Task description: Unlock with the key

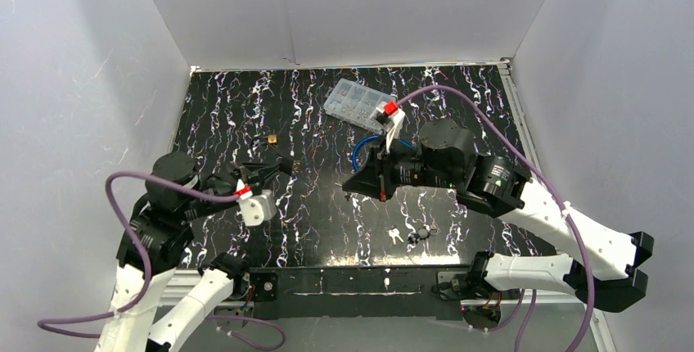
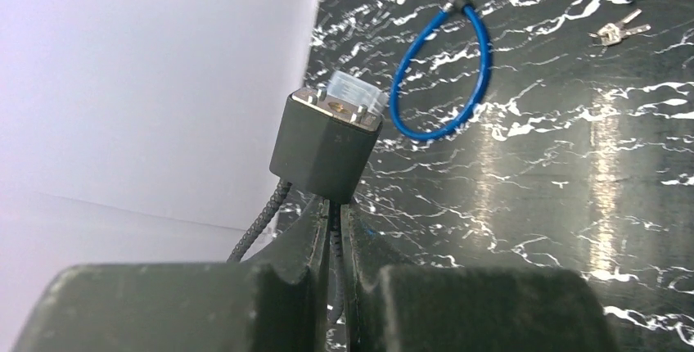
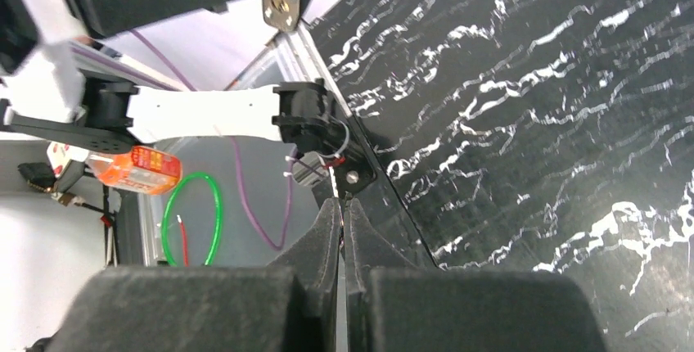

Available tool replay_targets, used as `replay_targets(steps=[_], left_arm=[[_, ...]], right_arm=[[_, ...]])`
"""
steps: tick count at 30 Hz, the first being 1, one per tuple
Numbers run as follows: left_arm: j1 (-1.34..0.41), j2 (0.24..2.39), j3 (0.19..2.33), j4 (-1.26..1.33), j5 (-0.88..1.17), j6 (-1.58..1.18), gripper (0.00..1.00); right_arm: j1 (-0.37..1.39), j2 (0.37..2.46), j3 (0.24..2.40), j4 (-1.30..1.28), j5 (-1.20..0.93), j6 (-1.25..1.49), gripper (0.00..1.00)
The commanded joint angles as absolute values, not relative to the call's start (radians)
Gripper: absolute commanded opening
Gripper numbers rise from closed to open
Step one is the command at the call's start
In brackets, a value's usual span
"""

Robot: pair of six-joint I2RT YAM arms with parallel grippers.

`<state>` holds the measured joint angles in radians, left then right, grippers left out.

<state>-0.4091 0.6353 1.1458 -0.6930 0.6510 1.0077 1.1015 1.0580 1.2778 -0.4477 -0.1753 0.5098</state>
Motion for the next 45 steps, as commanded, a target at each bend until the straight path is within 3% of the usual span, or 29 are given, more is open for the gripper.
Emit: replay_targets(steps=[1, 18, 45], left_arm=[[-0.413, 0.594, 1.184, -0.625, 0.674, 1.049, 0.0], [-0.413, 0.6, 1.278, -0.581, 0.637, 0.976, 0.0], [-0.413, 0.65, 1.284, -0.586, 0.579, 0.955, 0.0]], right_arm=[[1.1, 1.101, 1.421, -0.491, -0.244, 0.468, 0.01], [1.101, 1.3, 1.752, -0.606, -0.23, 0.405, 0.01], [1.106, 1.424, 1.898, -0.556, -0.268, 0.452, 0.01]])
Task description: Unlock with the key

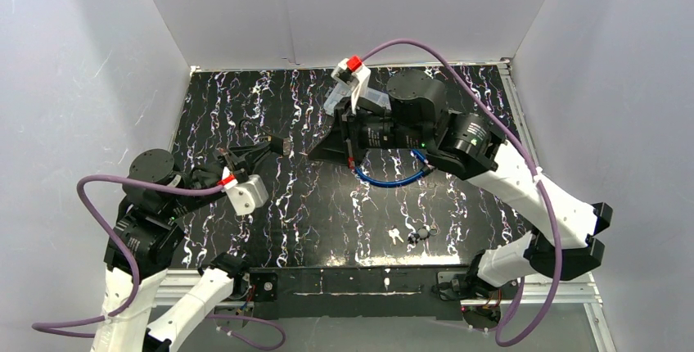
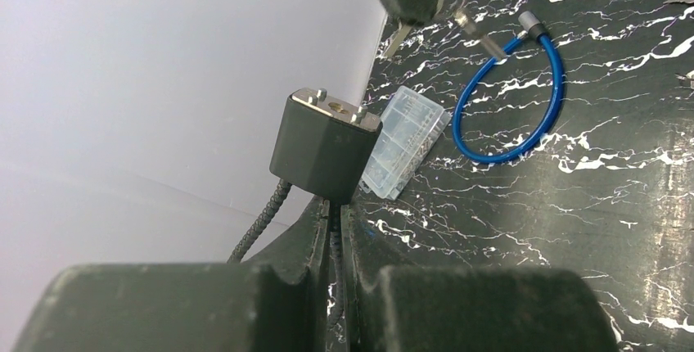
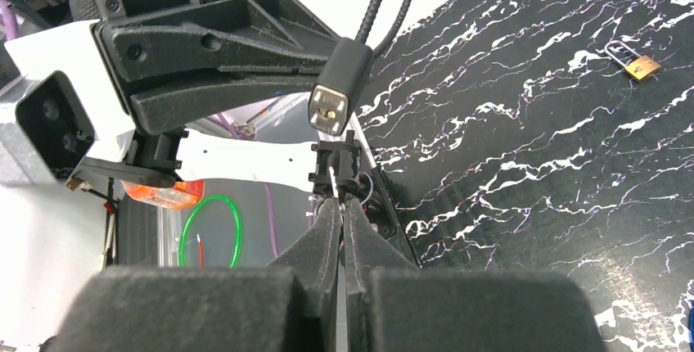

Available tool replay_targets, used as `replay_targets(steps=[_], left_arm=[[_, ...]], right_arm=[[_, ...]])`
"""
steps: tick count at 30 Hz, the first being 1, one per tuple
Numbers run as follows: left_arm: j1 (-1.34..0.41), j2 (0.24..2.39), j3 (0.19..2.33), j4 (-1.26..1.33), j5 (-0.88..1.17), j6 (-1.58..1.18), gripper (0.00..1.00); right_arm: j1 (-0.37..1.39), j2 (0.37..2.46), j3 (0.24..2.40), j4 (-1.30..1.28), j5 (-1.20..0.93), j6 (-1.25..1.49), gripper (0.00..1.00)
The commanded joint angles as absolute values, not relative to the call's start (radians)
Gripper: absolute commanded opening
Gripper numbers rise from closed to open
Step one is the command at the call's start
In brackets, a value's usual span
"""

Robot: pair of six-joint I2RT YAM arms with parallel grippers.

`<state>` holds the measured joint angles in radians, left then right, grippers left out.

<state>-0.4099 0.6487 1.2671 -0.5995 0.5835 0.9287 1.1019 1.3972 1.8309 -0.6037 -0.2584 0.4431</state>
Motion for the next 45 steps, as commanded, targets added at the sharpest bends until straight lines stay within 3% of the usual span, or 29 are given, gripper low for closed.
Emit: replay_targets(steps=[1, 45], left_arm=[[-0.414, 0.65, 1.284, -0.586, 0.574, 0.961, 0.0], [-0.413, 0.636, 1.256, -0.657, 0.53, 1.119, 0.0]], right_arm=[[1.106, 1.435, 1.91, -0.561, -0.266, 0.451, 0.01], [1.106, 1.543, 1.979, -0.581, -0.248, 0.485, 0.01]])
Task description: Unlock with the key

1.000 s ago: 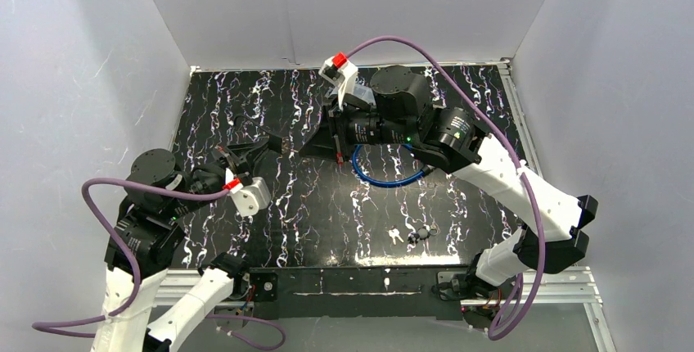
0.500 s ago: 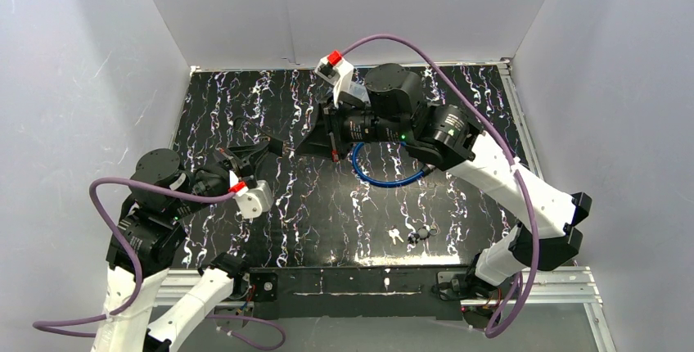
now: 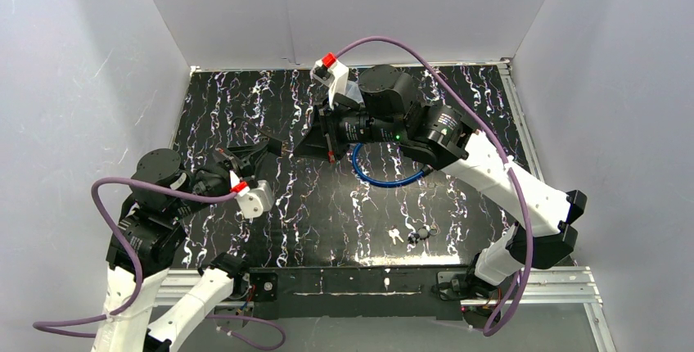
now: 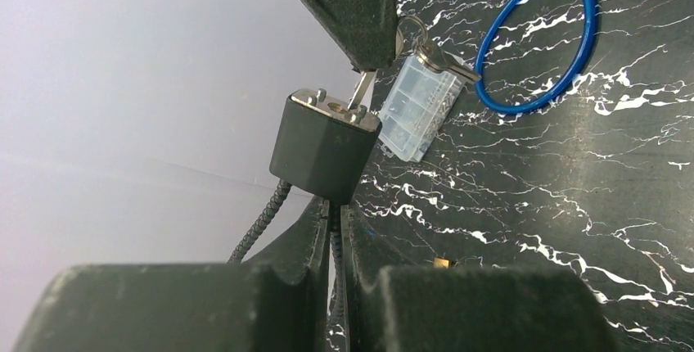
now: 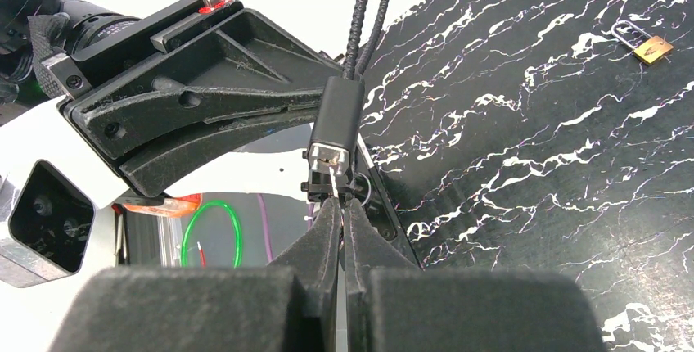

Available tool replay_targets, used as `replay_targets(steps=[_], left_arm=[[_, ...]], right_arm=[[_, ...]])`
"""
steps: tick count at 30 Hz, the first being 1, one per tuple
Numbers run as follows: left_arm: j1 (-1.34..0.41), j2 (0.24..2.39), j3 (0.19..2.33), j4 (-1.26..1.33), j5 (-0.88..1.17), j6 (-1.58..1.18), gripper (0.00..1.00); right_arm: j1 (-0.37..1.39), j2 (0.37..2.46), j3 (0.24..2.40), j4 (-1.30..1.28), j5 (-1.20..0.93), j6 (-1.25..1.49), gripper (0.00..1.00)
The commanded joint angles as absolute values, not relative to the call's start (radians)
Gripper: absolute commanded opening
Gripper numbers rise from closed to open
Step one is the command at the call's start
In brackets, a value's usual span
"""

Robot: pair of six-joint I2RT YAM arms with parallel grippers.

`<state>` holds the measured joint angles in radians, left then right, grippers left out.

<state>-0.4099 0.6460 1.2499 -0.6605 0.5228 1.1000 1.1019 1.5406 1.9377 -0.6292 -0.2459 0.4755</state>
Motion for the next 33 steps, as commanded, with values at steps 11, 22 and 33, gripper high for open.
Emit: replay_targets(steps=[11, 22, 33], left_arm=[[-0.415, 0.642, 1.252, -0.664, 0.505, 1.14, 0.0], [-0.413, 0.627, 1.224, -0.67, 0.503, 1.185, 0.0], [-0.413, 0.621, 1.223, -0.675, 0.511, 1.207, 0.0]], right_arm=[[1.106, 1.545, 1.973, -0.573, -0.244, 0.492, 0.01], [1.106, 1.567, 1.976, -0.561, -0.252, 0.503, 0.01], [1.103, 1.575, 1.96, -0.546, -0.256, 0.504, 0.01]])
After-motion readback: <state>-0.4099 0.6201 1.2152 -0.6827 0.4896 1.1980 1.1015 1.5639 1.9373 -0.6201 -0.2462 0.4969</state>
